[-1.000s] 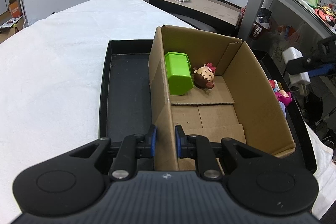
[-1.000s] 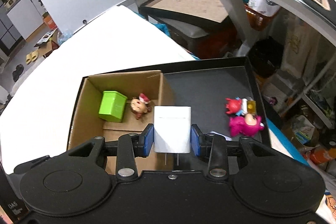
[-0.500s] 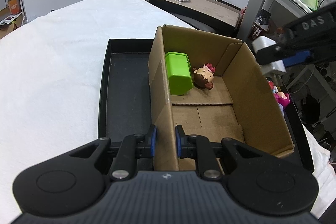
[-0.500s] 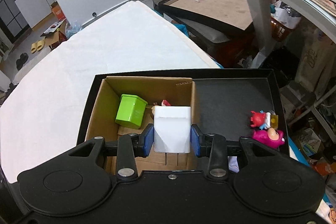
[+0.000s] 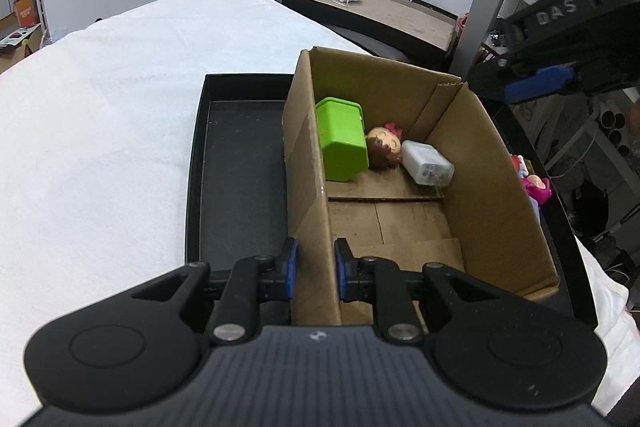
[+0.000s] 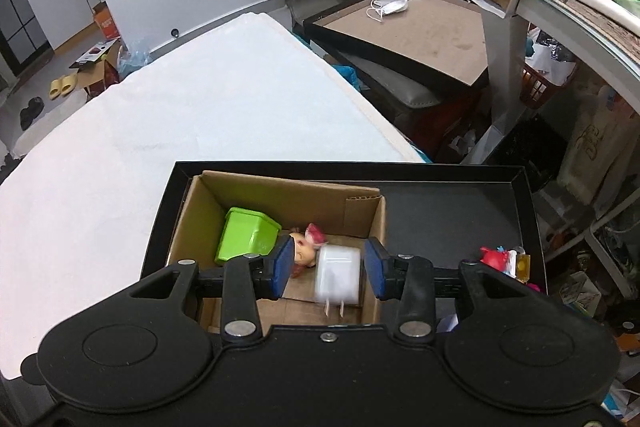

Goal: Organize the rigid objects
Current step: 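Carry the white charger with the right gripper into the cardboard box, then move the right gripper to the lavender cube and grasp it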

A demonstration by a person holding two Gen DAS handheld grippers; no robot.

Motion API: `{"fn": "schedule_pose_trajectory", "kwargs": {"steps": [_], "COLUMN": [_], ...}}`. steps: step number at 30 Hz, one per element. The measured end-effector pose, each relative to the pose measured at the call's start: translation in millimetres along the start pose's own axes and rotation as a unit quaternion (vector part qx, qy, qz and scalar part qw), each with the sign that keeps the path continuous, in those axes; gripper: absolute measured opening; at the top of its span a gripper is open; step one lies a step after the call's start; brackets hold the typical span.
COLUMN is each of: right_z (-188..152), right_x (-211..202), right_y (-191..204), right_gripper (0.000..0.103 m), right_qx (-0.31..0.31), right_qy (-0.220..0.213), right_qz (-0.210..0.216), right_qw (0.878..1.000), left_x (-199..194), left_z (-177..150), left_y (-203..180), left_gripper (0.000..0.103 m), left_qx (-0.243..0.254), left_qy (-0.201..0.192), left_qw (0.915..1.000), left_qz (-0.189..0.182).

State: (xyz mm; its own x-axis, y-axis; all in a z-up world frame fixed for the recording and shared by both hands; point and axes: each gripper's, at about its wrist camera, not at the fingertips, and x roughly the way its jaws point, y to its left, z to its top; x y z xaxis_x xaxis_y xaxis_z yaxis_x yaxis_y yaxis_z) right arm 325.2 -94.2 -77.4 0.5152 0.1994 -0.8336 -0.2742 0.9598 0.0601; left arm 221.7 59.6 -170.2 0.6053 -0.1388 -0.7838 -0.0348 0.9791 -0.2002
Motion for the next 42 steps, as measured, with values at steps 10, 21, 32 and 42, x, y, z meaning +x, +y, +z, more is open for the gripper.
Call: {"fn": "schedule_pose_trajectory", "kwargs": {"steps": [10,21,32,42], "right_z": [-16,-45,-72,-87], "right_x": [-20,-27,-18,7], "right_y": [-32,-80,-122,-140], "right_gripper": [0.046,0.053,0.055,0.055], "right_qx": [0.020,0.049,0.093,0.122], "right_qy": [-0.004,0.005,0.012,0.030], "right_qz": [-0.016,-0.049,-0.056,-0.050], "right_qw": [1.000,0.998,0.994,0.991], "left_x": [1,0,1,2], "left_z": [0,0,-1,0], "left_y": [0,0,-2,-3], "left_gripper": [0.018,0.018,0.018,0.018], "left_qx": [0.003,0.004,0.008,0.011], "left_qy": [0.000,0.001,0.000,0.002], "left_qw": [1.0000,1.0000,1.0000,0.9999], "left_qz": [0.002,0.001,0.006,0.009]}}
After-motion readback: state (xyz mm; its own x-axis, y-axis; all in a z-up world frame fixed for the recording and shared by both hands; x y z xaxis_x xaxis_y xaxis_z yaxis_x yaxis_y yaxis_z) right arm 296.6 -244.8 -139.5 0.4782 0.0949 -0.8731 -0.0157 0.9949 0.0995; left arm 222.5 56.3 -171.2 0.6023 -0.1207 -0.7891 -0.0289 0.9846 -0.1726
